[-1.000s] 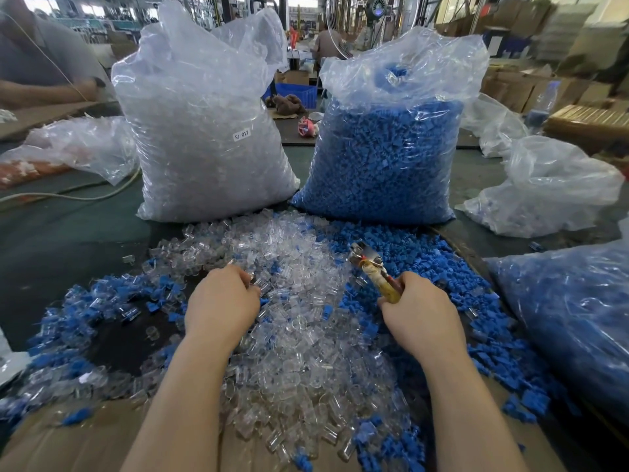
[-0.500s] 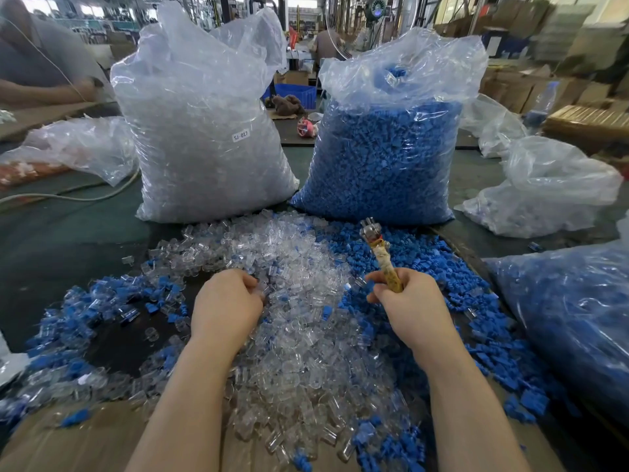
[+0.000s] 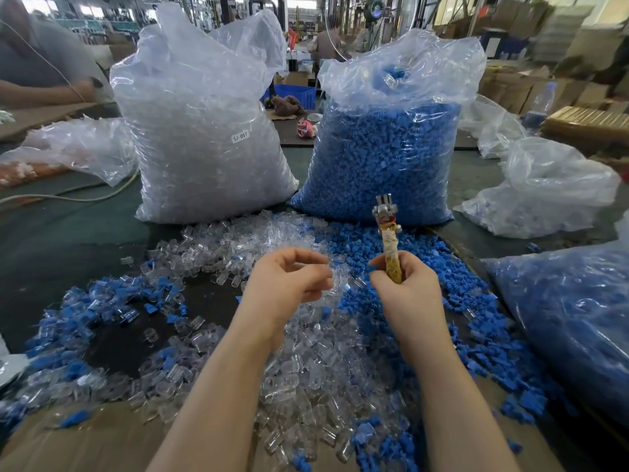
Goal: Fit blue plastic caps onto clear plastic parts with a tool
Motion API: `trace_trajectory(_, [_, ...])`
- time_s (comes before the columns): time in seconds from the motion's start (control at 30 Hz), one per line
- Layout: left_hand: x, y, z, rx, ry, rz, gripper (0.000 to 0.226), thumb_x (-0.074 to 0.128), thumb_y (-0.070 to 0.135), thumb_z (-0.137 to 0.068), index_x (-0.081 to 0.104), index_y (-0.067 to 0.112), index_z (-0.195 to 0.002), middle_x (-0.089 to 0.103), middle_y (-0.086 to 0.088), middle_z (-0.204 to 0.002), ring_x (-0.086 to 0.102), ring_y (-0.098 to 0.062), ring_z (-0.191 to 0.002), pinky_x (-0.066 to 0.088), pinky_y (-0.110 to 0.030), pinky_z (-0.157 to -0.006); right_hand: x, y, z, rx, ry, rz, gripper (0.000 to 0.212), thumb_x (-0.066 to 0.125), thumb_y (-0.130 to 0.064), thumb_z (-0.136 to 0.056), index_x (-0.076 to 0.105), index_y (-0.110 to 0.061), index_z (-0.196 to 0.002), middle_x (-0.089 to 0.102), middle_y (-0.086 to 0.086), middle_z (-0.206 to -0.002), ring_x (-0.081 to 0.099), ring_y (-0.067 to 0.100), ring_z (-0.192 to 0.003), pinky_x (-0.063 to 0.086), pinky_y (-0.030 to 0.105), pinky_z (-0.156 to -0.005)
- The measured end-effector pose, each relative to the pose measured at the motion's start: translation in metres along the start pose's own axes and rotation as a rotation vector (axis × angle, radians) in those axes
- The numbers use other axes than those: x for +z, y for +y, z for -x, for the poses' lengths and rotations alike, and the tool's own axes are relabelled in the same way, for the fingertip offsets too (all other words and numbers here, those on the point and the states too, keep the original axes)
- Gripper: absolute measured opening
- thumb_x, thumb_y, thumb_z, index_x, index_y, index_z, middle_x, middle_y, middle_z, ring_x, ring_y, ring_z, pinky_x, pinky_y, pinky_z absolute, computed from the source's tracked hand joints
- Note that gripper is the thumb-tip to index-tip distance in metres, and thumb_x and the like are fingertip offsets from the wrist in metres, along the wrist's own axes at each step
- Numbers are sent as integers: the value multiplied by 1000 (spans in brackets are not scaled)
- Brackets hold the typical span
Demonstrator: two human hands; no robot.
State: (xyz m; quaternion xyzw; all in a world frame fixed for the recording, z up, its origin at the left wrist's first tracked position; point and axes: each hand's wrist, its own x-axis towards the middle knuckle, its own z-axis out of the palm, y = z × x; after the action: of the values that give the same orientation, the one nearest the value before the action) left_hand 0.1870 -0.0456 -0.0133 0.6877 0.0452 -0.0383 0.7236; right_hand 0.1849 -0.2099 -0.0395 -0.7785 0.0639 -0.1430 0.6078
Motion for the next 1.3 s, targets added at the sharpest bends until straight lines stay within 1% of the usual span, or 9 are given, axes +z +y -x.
trace_trajectory(0.13, [7, -1, 2, 32, 37, 23, 10, 77, 5, -81, 71, 10, -88, 76, -10, -87, 72, -14, -78, 59, -23, -72, 0, 0, 0, 1, 0, -42, 19, 61, -6, -85, 61, -23, -77, 42, -14, -45, 30, 4, -39, 28, 16, -38])
trace_trajectory(0.27, [12, -5, 2, 77, 118, -23, 8, 78, 6, -80, 73, 12, -80, 69, 5, -65, 60, -1, -58, 52, -15, -60, 3, -3, 3, -37, 13, -79, 21, 62, -5, -84, 60, -24, -74, 41, -13, -47, 30, 5, -41, 29, 16, -39])
trace_trajectory(0.57, [27, -7, 6, -8, 64, 190, 6, 75, 1, -82, 72, 6, -83, 74, -6, -69, 71, -11, -63, 57, -19, -59, 7, -12, 8, -122, -12, -207, 15, 67, -8, -90, 63, -17, -78, 55, -12, -59, 48, 4, -57, 44, 16, -55])
trace_trajectory(0.63, [25, -6, 6, -32, 46, 250, 7, 74, -1, -81, 72, 5, -85, 75, -10, -73, 72, -13, -65, 59, -21, -62, 8, -12, 9, -130, -28, -198, 13, 68, -11, -90, 64, -18, -80, 59, -8, -63, 54, 8, -63, 48, 20, -59])
trace_trajectory(0.73, [23, -5, 5, -60, 31, 294, 9, 75, -3, -80, 73, 3, -86, 76, -13, -77, 73, -15, -68, 60, -23, -64, 10, -11, 8, -136, -24, -173, 14, 67, -12, -91, 64, -21, -81, 66, 5, -72, 58, 28, -69, 51, 32, -63])
trace_trajectory(0.83, [22, -4, 4, -73, 33, 303, 9, 76, -3, -79, 73, 4, -85, 76, -12, -77, 73, -15, -67, 60, -22, -63, 12, -10, 8, -147, -10, -146, 14, 67, -13, -91, 63, -23, -82, 67, 10, -78, 60, 33, -75, 50, 36, -62])
trace_trajectory(0.97, [21, -3, 4, -78, 31, 307, 10, 77, -2, -77, 74, 3, -85, 76, -13, -77, 74, -15, -68, 60, -22, -61, 14, -8, 8, -154, 28, -100, 14, 69, -16, -91, 63, -25, -80, 66, 6, -76, 59, 27, -67, 49, 34, -60])
trace_trajectory(1.1, [21, -3, 4, -80, 36, 309, 10, 77, -2, -78, 74, 4, -85, 76, -12, -77, 74, -16, -68, 60, -22, -62, 16, -4, 6, -162, 48, -12, 12, 70, -23, -89, 62, -22, -80, 64, -2, -68, 52, 5, -57, 46, 28, -57])
trace_trajectory(1.3, [23, -5, 4, -40, 82, 264, 10, 78, 1, -78, 75, 7, -84, 77, -10, -79, 74, -16, -68, 59, -22, -62, 18, -4, 7, -162, 64, 26, 9, 70, -26, -89, 63, -21, -85, 64, -6, -69, 59, 7, -64, 50, 31, -61])
